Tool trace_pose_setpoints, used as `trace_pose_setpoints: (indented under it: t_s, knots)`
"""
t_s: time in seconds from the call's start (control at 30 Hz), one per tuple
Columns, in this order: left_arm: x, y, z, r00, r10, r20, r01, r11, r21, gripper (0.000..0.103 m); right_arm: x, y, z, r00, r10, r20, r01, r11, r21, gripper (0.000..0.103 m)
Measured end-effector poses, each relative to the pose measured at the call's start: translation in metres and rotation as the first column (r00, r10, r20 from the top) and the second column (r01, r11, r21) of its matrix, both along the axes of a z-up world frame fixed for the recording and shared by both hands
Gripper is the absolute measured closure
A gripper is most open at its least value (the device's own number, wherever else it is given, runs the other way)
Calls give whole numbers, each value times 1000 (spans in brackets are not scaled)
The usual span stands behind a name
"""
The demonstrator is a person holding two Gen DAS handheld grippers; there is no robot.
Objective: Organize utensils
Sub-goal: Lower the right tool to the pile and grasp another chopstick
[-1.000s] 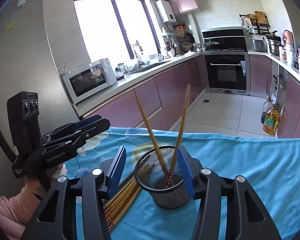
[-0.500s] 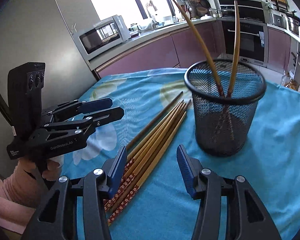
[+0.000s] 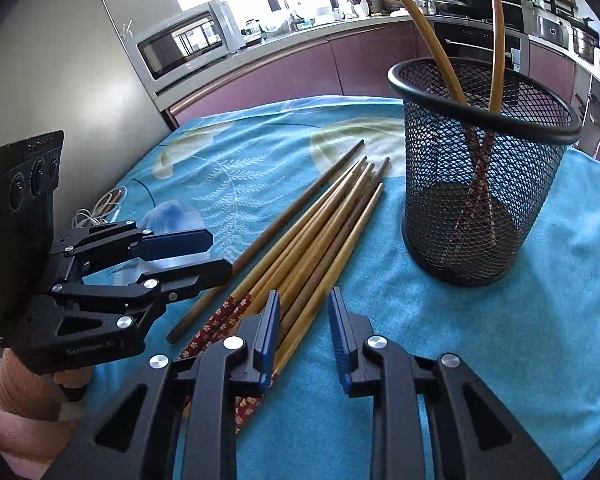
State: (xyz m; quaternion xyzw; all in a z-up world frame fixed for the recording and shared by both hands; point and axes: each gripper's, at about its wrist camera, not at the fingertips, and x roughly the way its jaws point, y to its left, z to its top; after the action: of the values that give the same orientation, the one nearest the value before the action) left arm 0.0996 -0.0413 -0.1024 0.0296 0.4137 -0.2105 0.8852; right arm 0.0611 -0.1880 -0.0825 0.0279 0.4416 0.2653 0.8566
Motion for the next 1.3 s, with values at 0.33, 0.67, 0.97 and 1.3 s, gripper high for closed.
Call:
trace_pose_setpoints:
  t_s: [0.33, 0.67, 0.97, 1.3]
  knots:
    - [0, 0, -9, 998, -20, -65, 17, 999, -47, 85, 2, -9, -2, 999, -37, -17, 38, 999, 31, 79]
    - [-10, 1, -11, 994, 8, -113, -15, 998, -64, 93, 1, -12, -2, 999, -46, -15, 47, 999, 17, 79]
    - [-22, 0, -12, 990, 25, -142, -38, 996, -87, 93, 1, -7, -2, 999, -44, -11, 44, 999, -11, 80]
    - [-29, -9, -9, 991, 11, -132, -19, 998, -57, 92, 1, -2, -2, 999, -42, 6, 42, 996, -76, 79]
